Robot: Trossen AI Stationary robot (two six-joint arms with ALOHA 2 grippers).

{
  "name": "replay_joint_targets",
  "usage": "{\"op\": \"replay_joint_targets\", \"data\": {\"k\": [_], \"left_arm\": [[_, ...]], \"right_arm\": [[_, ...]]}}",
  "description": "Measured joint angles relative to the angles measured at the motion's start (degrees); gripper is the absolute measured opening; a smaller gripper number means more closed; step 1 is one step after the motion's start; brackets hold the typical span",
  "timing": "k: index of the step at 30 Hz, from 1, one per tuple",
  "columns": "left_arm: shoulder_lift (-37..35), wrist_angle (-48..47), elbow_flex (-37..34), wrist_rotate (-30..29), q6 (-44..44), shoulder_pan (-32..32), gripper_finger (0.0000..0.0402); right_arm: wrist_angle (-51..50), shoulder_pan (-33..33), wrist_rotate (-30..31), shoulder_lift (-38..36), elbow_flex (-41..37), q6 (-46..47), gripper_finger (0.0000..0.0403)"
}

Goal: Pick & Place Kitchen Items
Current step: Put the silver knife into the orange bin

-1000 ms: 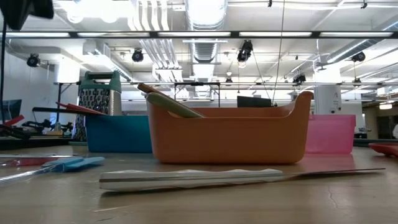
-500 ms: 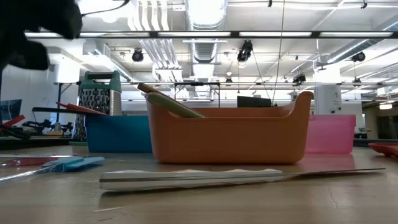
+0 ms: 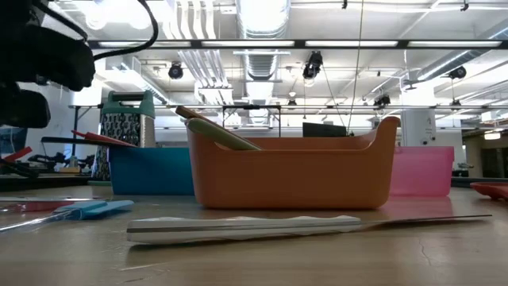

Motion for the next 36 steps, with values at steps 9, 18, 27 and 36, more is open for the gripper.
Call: {"op": "replay_joint_targets", "data": {"k": [9,18,27,36], "left_arm": [[6.14,0.0,0.59,-1.82,1.26,-1.94,0.0161],[16.31,0.16,2.77,-1.59,1.29,-4.74,0.0156],[20.12,-0.19,2.59,-2.94,-1.6,-4.78,0.0102],[18.96,-4.38,5.36,-3.15,-0.82,-4.78,0.0038]], "right_arm": [[0.46,-1.06,-0.02,0.0,0.13,-0.24,0.0008],[0.47,-3.67,-0.02,0.0,0.13,-0.5,0.0008],[0.61,-5.23,-0.04,0.0,0.15,-2.89,0.0008],[1.46,-5.31,-0.02,0.02,0.17,-5.01,0.0008]]}}
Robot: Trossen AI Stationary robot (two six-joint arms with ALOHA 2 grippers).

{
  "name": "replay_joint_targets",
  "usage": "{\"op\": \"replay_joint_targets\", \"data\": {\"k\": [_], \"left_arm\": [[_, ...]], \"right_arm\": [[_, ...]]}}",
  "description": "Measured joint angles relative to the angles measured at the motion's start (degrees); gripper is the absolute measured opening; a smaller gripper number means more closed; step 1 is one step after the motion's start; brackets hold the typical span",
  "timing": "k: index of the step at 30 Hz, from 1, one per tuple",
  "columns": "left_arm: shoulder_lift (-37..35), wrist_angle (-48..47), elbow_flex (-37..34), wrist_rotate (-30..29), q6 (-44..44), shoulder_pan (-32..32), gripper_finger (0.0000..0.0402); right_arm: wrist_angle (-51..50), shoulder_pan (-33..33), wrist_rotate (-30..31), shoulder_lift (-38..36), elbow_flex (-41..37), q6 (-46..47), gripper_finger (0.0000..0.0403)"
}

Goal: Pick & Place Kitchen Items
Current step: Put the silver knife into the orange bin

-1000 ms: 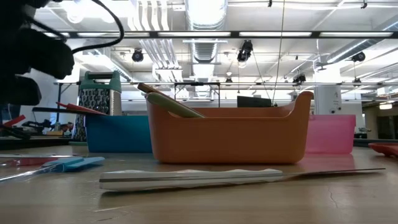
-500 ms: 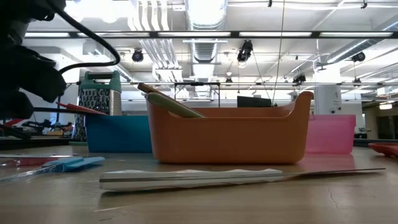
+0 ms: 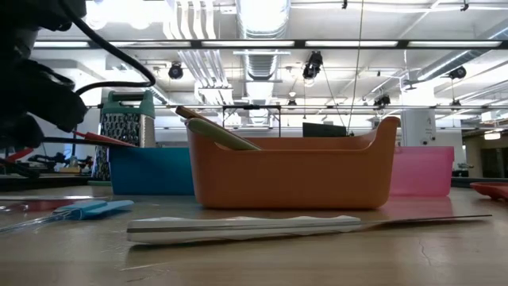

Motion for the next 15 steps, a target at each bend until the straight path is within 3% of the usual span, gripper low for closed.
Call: {"op": "replay_joint_targets", "data": {"k": [10,15], "left_arm": [[-9.65,-18.98,10.69,-0.37,1.79,0.64,0.0038],[-13.68,-21.86,17.23,-2.3,1.9,4.38,0.0038]], "right_arm": [[0.0,0.02,-0.02,0.0,0.0,-1.46,0.0008],[0.0,0.04,0.0,0.0,0.0,-2.39,0.0008]]}}
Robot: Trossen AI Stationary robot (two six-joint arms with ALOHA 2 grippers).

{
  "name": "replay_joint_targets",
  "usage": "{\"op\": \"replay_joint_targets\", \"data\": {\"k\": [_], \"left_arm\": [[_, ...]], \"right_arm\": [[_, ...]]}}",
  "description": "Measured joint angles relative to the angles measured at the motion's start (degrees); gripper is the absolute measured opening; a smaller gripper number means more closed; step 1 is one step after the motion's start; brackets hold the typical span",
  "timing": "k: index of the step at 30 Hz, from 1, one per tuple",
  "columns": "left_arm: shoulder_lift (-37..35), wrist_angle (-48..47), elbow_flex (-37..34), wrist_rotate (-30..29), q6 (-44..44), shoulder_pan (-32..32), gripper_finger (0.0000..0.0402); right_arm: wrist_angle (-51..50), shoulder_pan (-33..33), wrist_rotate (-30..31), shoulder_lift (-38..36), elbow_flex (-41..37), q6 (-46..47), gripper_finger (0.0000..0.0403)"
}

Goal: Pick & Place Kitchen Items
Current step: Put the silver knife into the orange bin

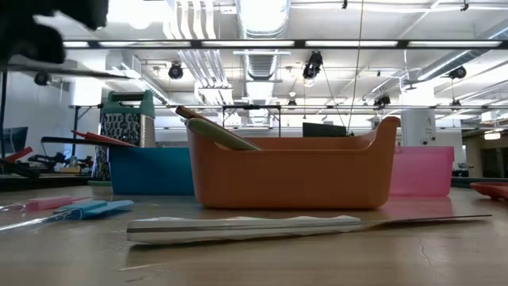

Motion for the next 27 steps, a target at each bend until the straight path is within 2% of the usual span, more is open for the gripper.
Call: {"op": "replay_joint_targets", "data": {"k": [6,13,20,27], "left_arm": [[2.46,-0.67,10.66,-1.13,5.52,7.01,0.0038],[14.65,-7.24,28.07,-1.02,15.94,13.92,0.0038],[28.11,-12.81,44.2,3.26,21.23,17.86,0.0038],[36.84,-15.31,50.25,10.48,22.28,20.8,0.0038]], "right_arm": [[-0.04,0.0,-0.06,0.0,0.0,-1.35,0.0008],[-0.09,0.0,-0.07,0.0,0.0,-4.7,0.0008],[-2.56,0.0,-0.05,-0.55,-0.02,-5.03,0.0008],[-6.78,-0.01,-0.05,-2.77,-0.07,-3.18,0.0008]]}}
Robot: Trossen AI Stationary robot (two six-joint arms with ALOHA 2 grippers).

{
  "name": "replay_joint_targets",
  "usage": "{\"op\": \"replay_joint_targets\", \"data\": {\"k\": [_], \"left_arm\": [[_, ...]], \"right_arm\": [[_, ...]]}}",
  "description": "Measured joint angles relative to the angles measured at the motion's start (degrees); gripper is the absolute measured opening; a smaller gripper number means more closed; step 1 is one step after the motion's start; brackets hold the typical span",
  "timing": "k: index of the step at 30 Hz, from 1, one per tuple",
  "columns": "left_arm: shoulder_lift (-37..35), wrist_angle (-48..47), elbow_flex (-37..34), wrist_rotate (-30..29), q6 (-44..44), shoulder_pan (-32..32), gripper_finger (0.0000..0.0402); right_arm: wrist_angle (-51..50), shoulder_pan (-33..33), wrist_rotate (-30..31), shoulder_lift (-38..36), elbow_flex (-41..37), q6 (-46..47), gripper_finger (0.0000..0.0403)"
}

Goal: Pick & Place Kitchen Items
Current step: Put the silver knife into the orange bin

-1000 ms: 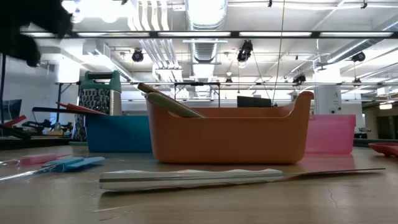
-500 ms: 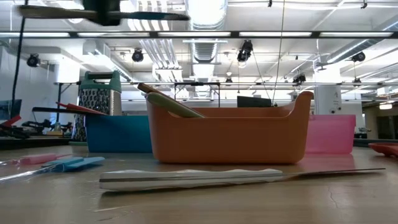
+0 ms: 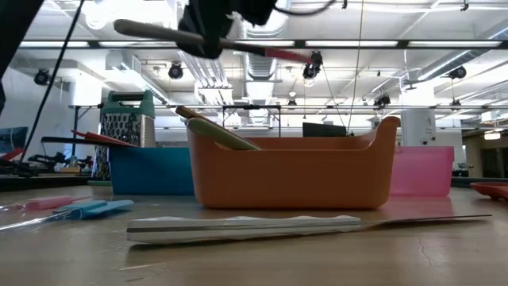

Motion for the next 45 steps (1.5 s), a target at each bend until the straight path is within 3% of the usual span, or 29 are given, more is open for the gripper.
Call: {"op": "replay_joint_targets", "data": {"k": [15,36,45], "left_arm": [[7.7,5.81,0.65,4.48,-1.27,3.89,0.0038],[14.22,5.89,1.0,10.48,7.23,6.67,0.004],[13.94,5.86,1.0,13.75,10.61,7.66,0.018]], "right_arm": [[-0.82,-0.01,0.1,-4.76,0.0,-3.46,0.0008],[-5.64,0.01,1.87,-5.26,0.0,-4.42,0.0008],[-5.9,0.01,1.89,-5.26,0.0,-4.24,0.0008]]}}
